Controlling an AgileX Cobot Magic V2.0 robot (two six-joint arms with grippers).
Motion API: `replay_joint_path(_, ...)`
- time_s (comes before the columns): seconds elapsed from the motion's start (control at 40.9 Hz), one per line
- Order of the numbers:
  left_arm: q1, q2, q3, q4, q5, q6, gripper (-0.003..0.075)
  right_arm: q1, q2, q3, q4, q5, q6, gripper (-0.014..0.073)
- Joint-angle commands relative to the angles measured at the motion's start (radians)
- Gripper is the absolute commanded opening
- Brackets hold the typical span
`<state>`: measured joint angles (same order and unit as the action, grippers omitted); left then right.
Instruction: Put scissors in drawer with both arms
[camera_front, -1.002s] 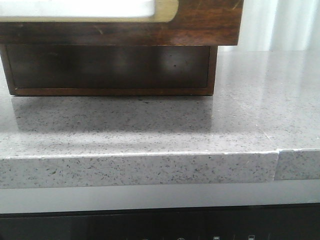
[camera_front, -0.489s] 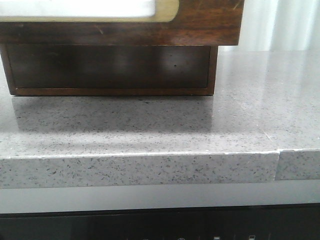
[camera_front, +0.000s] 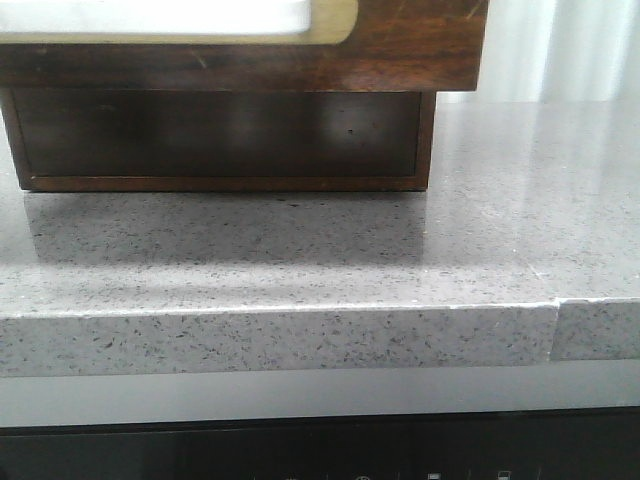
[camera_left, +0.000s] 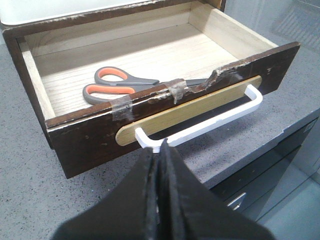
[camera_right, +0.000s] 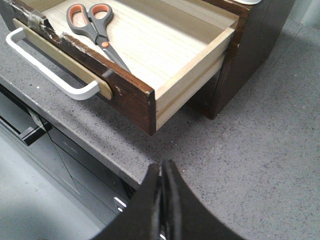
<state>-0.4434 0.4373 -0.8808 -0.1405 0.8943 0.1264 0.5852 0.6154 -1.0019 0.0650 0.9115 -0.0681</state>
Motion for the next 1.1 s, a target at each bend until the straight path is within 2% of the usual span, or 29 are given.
replay_joint_path(0.0,-0.009,0.011,-0.028,-0.015,-0.086,-0.008,-0.0020,-0.006,0.003,-0.024,0.007,-0.079,0.001,-0.0069)
replay_joint_path(0.196,-0.009,0.011,-0.028,-0.015,-0.086,-0.008,-0.0020,-0.006,0.003,-0.024,0.007,-0.079,0.001,-0.0069)
replay_joint_path(0.269,-0.004,-0.003,-0.016,0.031,-0.109,-0.008,-0.0020,-0.006,0.003,-0.024,0.007,-0.079,0.001,-0.0069)
replay_joint_path(0.416,0.073,-0.063,0.056,0.093,-0.155,-0.008,-0.0020,-0.006,0.003,-0.024,0.007,-0.078,0.001,-0.0069)
replay_joint_path(0.513,0.147,-0.113,0.159,0.140,-0.233,-0.008,-0.0020,-0.006,0.003,-0.024,0.007,-0.078,0.001,-0.0069)
replay_joint_path(0.782,0.360,-0.269,0.523,0.098,-0.572,-0.008,-0.0020,-0.006,0.003,-0.024,0.007,-0.078,0.001,-0.0069)
replay_joint_path(0.953,0.474,-0.388,0.714,0.047,-0.661,-0.008,-0.0020,-0.006,0.003,-0.024,0.007,-0.078,0.001,-0.0069)
replay_joint_path(1.076,0.496,-0.455,0.798,0.045,-0.700,-0.008,-0.0020,-0.006,0.003,-0.024,0.007,-0.078,0.001,-0.0069)
